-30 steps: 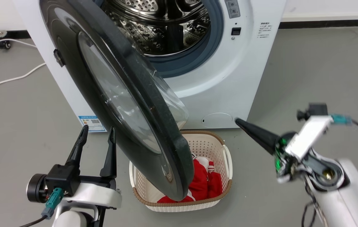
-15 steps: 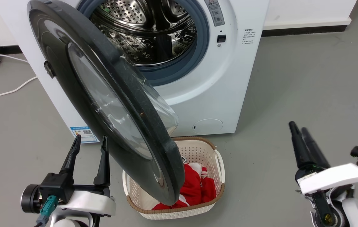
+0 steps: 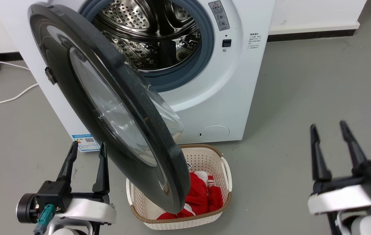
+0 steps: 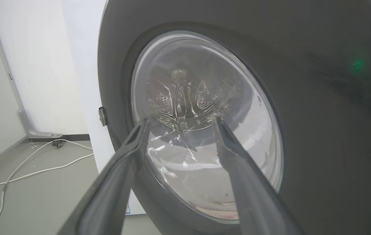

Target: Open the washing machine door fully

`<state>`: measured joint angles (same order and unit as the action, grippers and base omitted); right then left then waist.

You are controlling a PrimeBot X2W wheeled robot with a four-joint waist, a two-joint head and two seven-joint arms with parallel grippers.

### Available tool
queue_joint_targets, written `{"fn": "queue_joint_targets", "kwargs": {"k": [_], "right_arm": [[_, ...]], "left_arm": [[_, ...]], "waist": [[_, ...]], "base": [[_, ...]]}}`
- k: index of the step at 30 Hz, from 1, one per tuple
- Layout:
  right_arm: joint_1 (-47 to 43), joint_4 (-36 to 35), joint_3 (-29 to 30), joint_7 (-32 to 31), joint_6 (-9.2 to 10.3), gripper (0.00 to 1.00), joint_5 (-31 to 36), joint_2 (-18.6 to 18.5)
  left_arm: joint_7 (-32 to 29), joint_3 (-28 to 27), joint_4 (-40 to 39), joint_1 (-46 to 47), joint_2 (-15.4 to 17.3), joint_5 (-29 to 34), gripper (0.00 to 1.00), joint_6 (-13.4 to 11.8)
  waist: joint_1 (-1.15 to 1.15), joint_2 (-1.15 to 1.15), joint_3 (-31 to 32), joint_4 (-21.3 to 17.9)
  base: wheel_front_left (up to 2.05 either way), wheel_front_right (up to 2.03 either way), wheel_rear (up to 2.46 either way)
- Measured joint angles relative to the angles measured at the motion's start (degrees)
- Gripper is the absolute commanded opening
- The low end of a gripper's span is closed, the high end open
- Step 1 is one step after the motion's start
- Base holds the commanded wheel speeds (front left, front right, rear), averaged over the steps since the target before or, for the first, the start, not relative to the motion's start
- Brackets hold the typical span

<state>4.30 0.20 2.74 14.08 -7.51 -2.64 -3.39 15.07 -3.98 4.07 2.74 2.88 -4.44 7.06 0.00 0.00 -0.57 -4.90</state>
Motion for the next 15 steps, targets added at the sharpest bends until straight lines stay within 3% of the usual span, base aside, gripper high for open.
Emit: {"fn": "queue_joint_targets", "kwargs": {"k": [3,15], "right_arm": [[-2.33,-0.63,-0.81,-0.53,0.00,1.00,1.66,0.35],[-3.92,1.29,-2.45,-0.46,0.00,1.00,-1.76,0.38]], "left_arm": [[0.00,0.01,-0.23,-0.08,0.01,0.19,1.00,-0.05],[0.00,0.71,-0.19,-0.39,0.01,0.32,1.00,-0.16]], "waist": [[0.00,0.00,-0.05,-0.01],[0.00,0.00,-0.35,0.27]], "base": [[0.00,0.00,0.00],[0.00,0.00,0.00]]}}
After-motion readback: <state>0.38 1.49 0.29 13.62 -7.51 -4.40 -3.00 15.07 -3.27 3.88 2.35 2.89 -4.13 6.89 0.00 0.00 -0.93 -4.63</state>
